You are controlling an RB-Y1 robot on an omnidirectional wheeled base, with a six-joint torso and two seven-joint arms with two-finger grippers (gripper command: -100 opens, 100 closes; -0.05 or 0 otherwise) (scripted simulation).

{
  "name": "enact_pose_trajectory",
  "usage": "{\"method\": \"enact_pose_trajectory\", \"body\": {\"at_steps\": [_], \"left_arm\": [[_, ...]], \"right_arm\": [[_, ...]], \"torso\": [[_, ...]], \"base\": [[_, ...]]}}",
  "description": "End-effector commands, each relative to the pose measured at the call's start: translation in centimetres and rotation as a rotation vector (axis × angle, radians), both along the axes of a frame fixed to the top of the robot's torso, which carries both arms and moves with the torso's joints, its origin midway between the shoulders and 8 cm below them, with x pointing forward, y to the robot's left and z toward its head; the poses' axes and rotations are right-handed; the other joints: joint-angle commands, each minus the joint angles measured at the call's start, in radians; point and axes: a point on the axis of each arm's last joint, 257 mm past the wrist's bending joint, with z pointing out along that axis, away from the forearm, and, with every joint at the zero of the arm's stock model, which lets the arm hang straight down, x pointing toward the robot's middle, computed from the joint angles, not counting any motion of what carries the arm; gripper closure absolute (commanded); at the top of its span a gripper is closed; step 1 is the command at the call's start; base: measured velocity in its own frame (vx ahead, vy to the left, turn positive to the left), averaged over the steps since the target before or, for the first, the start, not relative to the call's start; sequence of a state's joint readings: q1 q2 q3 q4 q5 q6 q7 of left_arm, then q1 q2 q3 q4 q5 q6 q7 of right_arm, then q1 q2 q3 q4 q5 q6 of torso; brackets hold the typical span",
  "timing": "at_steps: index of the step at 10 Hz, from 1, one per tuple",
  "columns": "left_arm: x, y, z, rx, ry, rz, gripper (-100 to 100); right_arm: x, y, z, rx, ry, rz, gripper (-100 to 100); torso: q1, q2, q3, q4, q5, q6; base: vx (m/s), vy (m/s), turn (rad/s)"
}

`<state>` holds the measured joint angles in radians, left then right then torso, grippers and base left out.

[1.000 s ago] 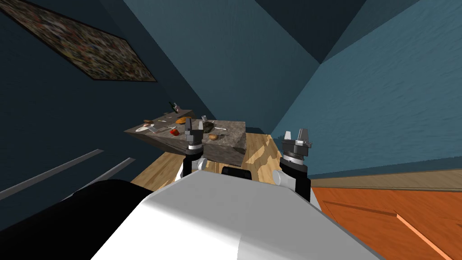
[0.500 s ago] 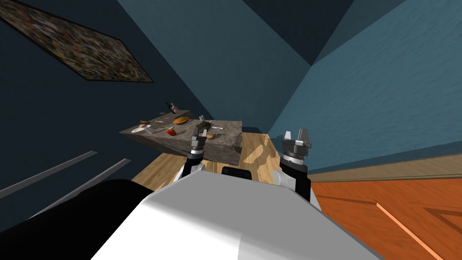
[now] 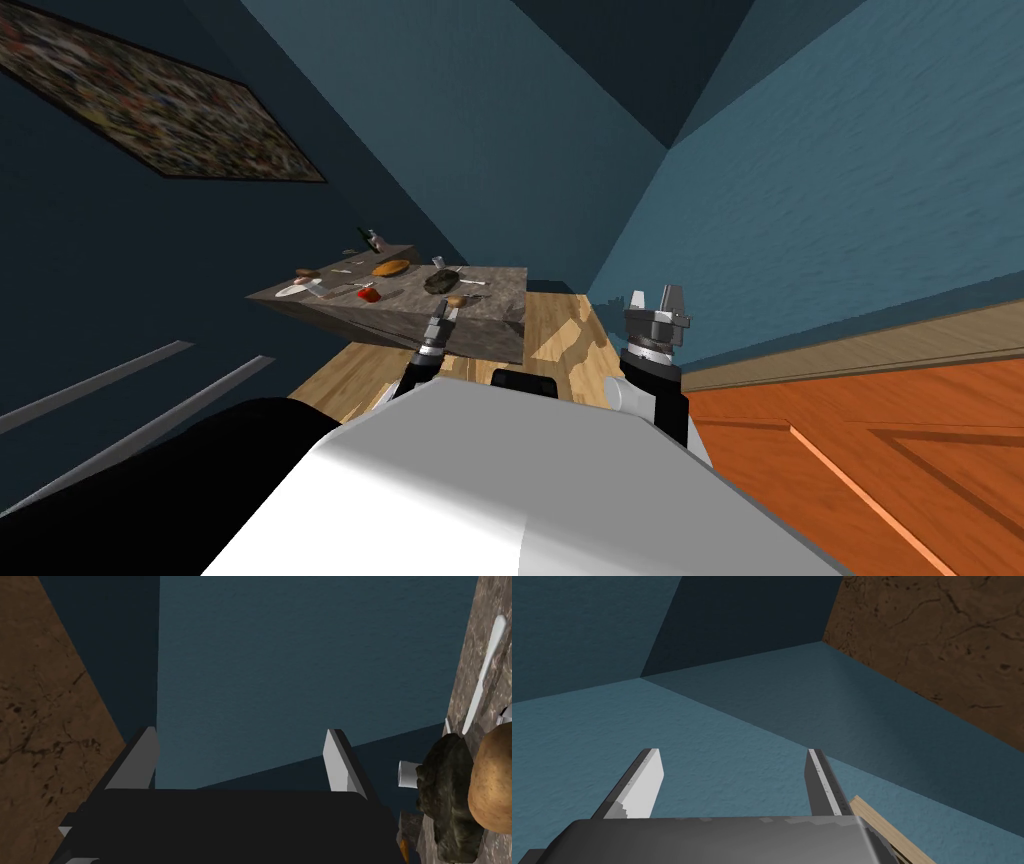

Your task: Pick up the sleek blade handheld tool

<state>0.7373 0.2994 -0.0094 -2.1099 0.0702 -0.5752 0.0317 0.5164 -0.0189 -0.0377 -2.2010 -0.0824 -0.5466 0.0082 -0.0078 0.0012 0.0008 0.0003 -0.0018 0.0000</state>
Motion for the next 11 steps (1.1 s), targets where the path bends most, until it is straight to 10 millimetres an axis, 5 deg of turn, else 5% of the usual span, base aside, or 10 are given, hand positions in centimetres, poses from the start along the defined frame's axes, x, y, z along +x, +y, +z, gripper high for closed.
{"method": "enact_pose_trajectory", "body": {"at_steps": [1,2,6,9,11], "left_arm": [[-1.1,1.3,-4.2,0.004,0.123,0.004,-100],[-1.2,1.4,-4.7,0.004,0.133,0.007,-100],[-6.9,7.3,-14.5,0.002,0.458,0.053,-100],[-9.9,9.7,-17.4,0.017,0.574,0.07,-100],[-14.1,13.5,-20.6,0.008,0.725,0.117,-100]], "right_arm": [[0.0,0.0,0.0,0.0,0.0,0.0,0],[0.0,0.0,0.0,0.0,0.0,0.0,0],[0.0,0.0,0.0,0.0,0.0,0.0,0],[0.0,0.0,0.0,0.0,0.0,0.0,0],[0.0,0.0,0.0,0.0,0.0,0.0,0]], "torso": [[0.0,0.0,0.0,0.0,0.0,0.0],[-0.003,-0.001,-0.001,0.0,-0.001,0.0],[-0.004,-0.003,-0.002,-0.001,-0.001,0.0],[0.0,-0.003,-0.002,-0.001,0.0,0.0],[0.001,-0.004,-0.002,-0.001,0.0,0.0]], "base": [[0.018,-0.18,-0.102],[0.016,-0.126,-0.016],[0.039,-0.163,-0.072],[0.036,-0.12,-0.027],[0.094,-0.142,-0.058]]}}
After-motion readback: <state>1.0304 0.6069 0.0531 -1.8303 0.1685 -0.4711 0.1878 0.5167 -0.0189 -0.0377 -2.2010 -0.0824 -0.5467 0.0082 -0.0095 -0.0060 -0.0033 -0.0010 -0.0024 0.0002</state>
